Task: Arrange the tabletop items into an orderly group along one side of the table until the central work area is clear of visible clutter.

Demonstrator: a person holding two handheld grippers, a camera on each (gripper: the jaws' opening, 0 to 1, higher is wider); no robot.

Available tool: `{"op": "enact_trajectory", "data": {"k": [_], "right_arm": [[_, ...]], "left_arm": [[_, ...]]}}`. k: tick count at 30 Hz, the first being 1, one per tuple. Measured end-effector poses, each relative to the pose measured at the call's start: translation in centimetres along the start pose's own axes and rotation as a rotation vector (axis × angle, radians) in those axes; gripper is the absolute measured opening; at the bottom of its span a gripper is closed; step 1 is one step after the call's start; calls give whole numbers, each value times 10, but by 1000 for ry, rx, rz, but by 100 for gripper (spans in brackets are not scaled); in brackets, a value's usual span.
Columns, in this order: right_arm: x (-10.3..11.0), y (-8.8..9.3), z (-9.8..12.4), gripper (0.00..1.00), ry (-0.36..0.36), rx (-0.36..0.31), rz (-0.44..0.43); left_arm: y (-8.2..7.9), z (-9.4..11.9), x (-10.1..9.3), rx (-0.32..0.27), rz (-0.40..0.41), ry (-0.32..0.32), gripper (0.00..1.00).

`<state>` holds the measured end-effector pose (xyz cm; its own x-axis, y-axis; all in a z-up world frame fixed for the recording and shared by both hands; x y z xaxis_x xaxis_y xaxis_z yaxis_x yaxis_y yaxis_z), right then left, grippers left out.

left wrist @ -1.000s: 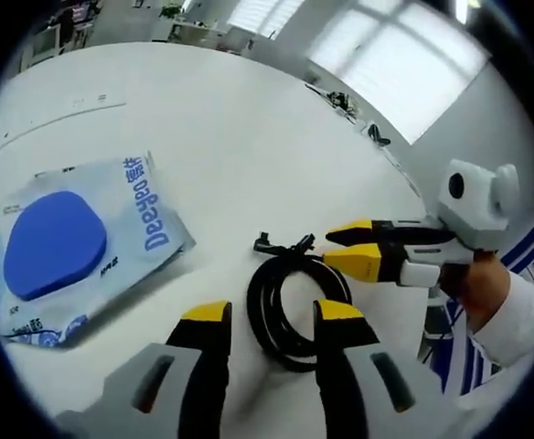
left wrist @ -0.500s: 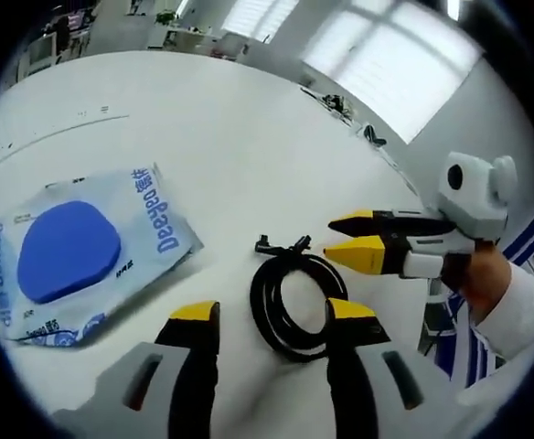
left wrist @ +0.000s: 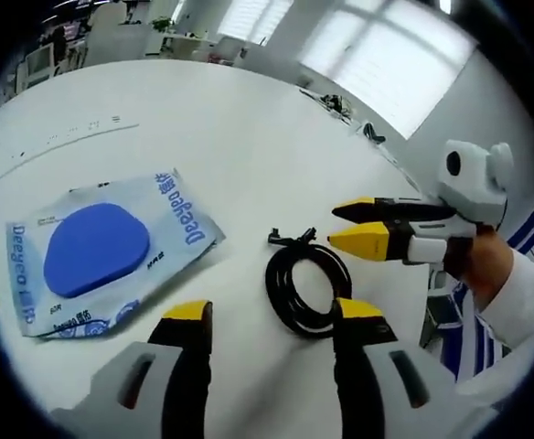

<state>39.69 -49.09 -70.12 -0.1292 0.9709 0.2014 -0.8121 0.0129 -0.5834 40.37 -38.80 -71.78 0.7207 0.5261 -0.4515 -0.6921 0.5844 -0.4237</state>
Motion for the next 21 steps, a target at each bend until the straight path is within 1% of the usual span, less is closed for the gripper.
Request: {"op": "enact_trajectory", "data": {"k": [7,19,21], "right_arm": [[16,-8,0,35,-7,-13,9],[49,-27,4,36,-27,-50,37],[56,-29,4,36,-31,-50,45]], "left_arm": [[2,16,3,-9,-16,-3,57],[12,49,13,-37,-26,-8,60],[14,58,17,-46,-24,-10,60]]}}
Point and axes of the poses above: the point that each gripper's makers call its tool centre point, and the gripper's own axes: z roughly backward along the fingers, x roughly to its left, y roughly out of its underside, the point moved 1 cm from there along z, roughly backward along the fingers, and after that the axes turned 13 degrees about x, right-handed, at the moved point
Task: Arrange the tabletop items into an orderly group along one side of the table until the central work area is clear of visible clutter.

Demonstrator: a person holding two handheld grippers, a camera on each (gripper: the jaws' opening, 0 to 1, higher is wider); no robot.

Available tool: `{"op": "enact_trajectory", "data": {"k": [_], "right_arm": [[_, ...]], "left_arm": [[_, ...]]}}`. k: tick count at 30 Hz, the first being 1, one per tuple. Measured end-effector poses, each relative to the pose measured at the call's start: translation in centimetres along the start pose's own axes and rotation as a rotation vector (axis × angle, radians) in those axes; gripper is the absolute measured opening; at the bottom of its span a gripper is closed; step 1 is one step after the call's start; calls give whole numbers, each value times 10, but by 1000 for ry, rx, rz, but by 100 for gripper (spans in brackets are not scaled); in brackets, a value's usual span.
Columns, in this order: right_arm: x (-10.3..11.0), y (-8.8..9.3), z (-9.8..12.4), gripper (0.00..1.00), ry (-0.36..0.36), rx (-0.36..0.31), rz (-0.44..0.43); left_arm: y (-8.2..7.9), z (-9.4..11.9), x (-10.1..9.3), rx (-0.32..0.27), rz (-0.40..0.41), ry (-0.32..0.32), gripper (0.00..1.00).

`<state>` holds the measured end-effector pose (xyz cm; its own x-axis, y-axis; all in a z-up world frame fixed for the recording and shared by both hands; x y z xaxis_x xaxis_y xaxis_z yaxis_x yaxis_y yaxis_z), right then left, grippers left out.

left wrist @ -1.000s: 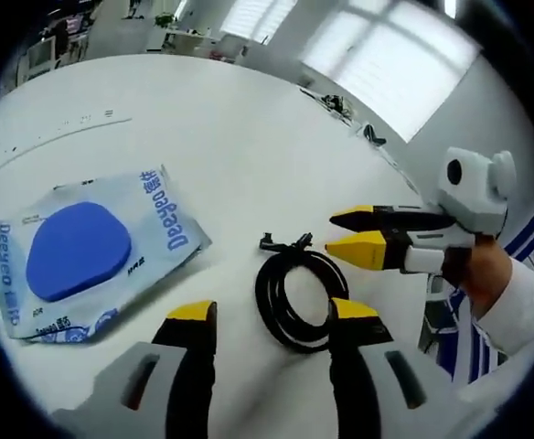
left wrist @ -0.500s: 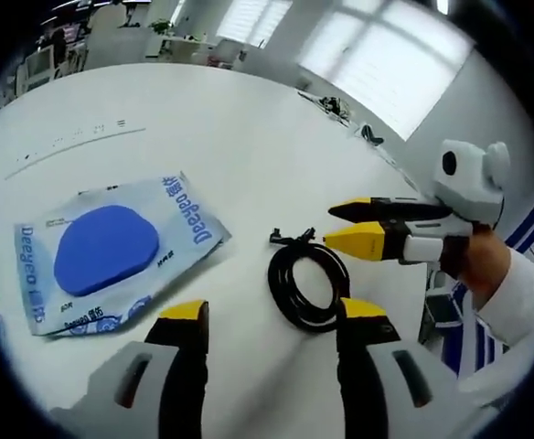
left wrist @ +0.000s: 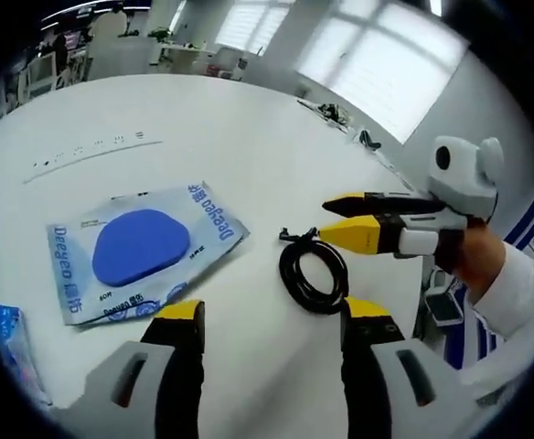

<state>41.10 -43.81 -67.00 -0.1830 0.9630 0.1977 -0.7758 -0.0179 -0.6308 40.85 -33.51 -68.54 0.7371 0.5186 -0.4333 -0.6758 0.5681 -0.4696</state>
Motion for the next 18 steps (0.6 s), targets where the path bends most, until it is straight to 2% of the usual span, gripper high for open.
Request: {"op": "enact_trajectory", "data": {"k": [9,18], "right_arm": [[31,-11,-2,35,-24,-9,32],[68,-23,-10,34,-53,-15,64]], "left_arm": [[5,32,17,-33,5,-22,60],[15,72,43,-67,20,-60,60]]}}
Point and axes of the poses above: the point that each gripper's makers call its tool centre point, and the gripper's own axes: z roughly backward along the fingers, x roughly to its left, y roughly out of its underside, the point moved 1 cm from there along z, roughly backward along the fingers, and after that the axes turned 13 degrees about x, right-handed, at the moved point
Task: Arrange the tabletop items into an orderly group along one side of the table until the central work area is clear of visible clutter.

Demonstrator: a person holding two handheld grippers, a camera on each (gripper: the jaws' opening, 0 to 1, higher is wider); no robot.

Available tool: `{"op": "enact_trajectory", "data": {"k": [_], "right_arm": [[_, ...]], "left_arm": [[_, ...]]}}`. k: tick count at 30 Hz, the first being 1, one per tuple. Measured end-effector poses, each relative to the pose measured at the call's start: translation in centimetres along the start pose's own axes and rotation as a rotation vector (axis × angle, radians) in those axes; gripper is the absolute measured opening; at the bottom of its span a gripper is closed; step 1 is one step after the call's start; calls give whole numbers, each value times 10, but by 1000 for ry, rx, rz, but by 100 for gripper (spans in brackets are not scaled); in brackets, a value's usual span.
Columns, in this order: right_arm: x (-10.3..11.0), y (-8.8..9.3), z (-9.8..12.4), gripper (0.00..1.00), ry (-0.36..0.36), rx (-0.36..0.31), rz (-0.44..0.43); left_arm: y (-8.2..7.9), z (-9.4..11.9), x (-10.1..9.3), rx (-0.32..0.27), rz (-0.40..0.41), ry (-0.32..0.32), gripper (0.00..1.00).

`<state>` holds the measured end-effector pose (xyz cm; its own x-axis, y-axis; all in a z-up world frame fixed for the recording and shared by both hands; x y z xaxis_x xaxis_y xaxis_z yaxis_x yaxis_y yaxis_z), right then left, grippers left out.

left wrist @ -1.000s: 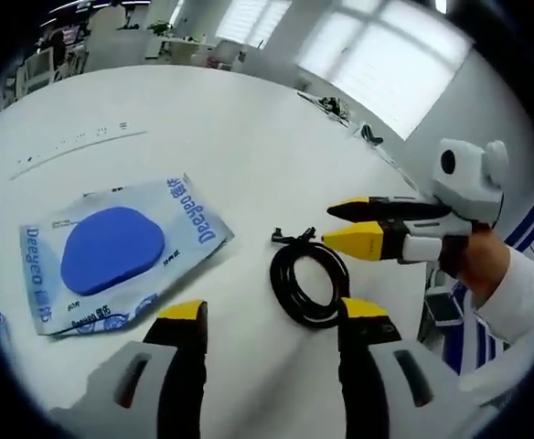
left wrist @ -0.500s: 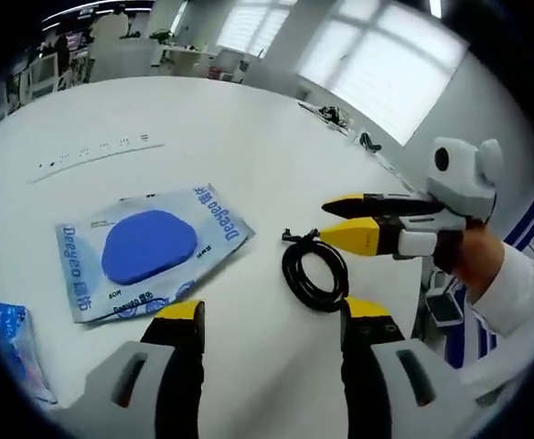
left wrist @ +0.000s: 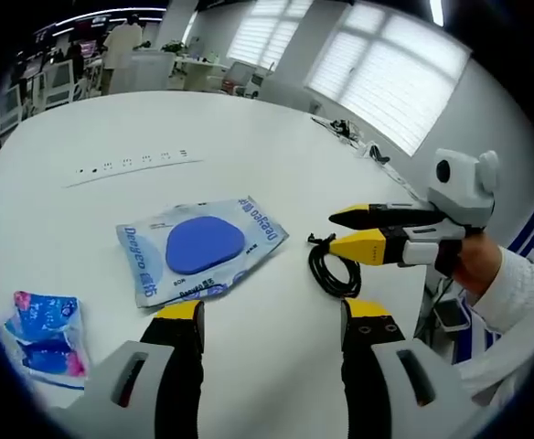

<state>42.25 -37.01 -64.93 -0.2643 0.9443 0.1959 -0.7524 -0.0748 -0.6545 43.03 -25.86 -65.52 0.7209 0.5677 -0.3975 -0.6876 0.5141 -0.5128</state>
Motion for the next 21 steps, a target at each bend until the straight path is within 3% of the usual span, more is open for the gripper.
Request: {"op": "enact_trajectory", "data": {"k": [21], "right_arm": [[80,-16,-36,34,-85,15,54]], "left_arm": [[19,69,65,-37,28,-88,61]]}}
Point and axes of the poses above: the point that each gripper's makers call its tool centre point, and the gripper's own axes: z roughly backward along the fingers, x roughly to its left, y roughly out of its underside, the point moved 1 cm from there along z, roughly backward along the fingers, and after that the axes turned 13 degrees about x, right-handed, at the moved point
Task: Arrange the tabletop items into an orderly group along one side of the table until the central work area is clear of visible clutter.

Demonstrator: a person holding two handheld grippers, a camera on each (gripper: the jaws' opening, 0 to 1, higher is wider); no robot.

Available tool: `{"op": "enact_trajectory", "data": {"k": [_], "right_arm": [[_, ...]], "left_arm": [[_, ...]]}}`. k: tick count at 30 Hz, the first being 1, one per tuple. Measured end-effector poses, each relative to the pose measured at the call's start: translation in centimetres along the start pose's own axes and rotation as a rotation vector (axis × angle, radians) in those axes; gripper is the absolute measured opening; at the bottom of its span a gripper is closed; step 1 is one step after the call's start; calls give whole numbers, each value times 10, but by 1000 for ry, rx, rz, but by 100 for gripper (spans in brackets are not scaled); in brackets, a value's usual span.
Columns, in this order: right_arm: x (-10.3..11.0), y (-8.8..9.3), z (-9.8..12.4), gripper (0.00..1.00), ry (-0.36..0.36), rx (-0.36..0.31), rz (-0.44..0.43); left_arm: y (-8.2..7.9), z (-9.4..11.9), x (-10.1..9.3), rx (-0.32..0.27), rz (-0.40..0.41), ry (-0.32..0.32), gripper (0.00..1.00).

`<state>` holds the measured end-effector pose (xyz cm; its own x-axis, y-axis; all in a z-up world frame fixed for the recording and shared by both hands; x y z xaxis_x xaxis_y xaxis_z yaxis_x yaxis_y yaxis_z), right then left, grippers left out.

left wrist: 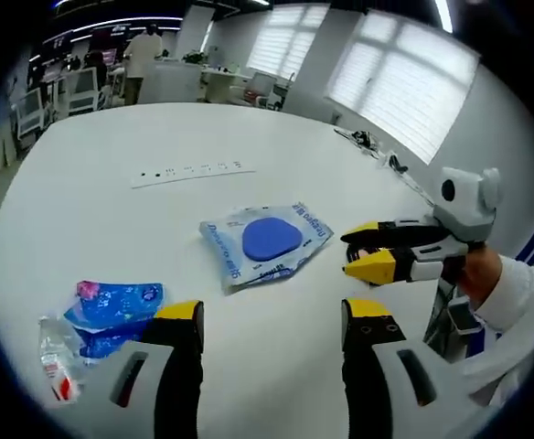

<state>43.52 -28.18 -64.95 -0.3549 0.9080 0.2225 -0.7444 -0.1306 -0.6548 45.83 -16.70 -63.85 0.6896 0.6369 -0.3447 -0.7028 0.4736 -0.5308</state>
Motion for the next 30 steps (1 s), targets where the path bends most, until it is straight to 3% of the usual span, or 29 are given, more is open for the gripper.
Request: {"op": "enact_trajectory", "data": {"k": [14,30], "right_arm": [[50,-13,-30,33,-53,11,32],[91,-26,-58,34,-79,11,39]], "left_arm": [[12,39,52,1,4,-66,62],[8,60,98,20,-35,-99,62]]}}
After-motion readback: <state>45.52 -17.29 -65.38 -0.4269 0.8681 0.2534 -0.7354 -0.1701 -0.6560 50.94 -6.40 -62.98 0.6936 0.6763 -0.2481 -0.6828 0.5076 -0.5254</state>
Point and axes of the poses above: the point that each gripper's makers call its tool centre point, and the gripper's own axes: z roughly backward along the fingers, x roughly to its left, y roughly out of its underside, the point moved 1 cm from there along z, roughly backward along the fingers, and after that the axes turned 13 degrees about x, right-handed, at the moved point
